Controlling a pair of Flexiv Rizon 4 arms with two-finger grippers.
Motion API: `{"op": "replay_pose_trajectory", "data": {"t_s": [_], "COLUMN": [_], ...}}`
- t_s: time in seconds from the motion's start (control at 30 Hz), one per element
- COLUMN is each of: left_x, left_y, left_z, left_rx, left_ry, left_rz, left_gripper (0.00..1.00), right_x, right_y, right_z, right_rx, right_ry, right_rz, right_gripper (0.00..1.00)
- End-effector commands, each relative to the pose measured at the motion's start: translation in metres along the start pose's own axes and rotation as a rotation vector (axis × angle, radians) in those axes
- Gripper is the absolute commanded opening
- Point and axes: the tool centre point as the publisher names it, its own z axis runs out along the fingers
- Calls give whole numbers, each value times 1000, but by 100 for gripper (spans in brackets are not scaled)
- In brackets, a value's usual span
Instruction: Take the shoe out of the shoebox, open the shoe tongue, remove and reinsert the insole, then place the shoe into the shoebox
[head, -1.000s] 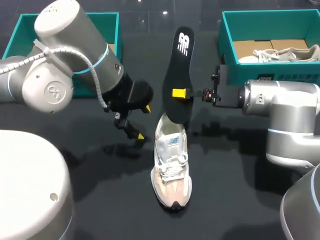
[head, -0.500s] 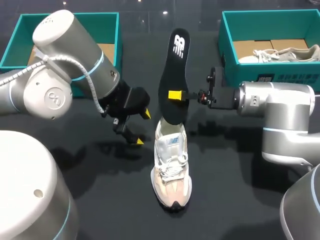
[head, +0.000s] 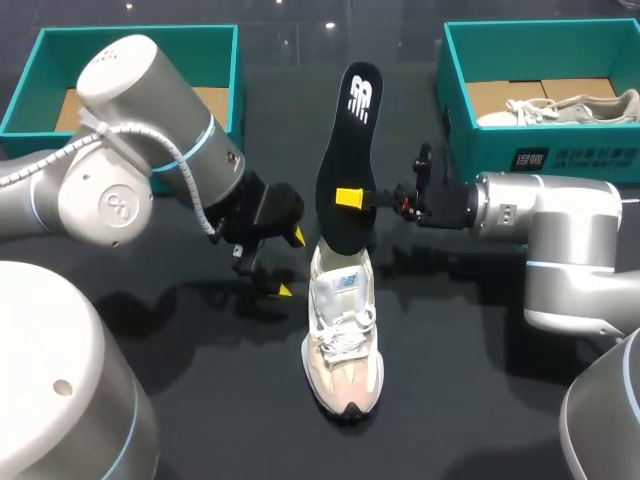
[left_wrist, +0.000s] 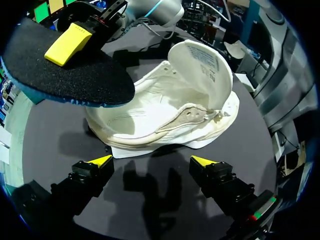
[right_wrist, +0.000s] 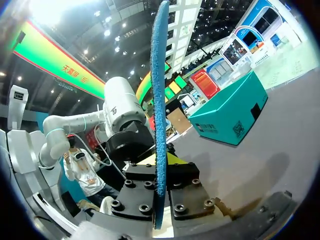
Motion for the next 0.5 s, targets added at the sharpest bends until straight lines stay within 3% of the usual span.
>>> {"op": "replay_pose_trajectory", "data": {"t_s": [0.03,0.5], "left_x": [-1,-2], "left_y": [-1,-3], "left_z": [1,1], "left_rx": [-2,-6], "left_ry": [1,-26], "left_rz": [0,-54], "left_gripper": [100,100], "right_x": [0,6], "right_y": [0,-12], "right_z": [1,5], "right_rx": [3,-30], "right_ry": [-1,18], "right_rz": [1,-81], "right_gripper": [0,0]}}
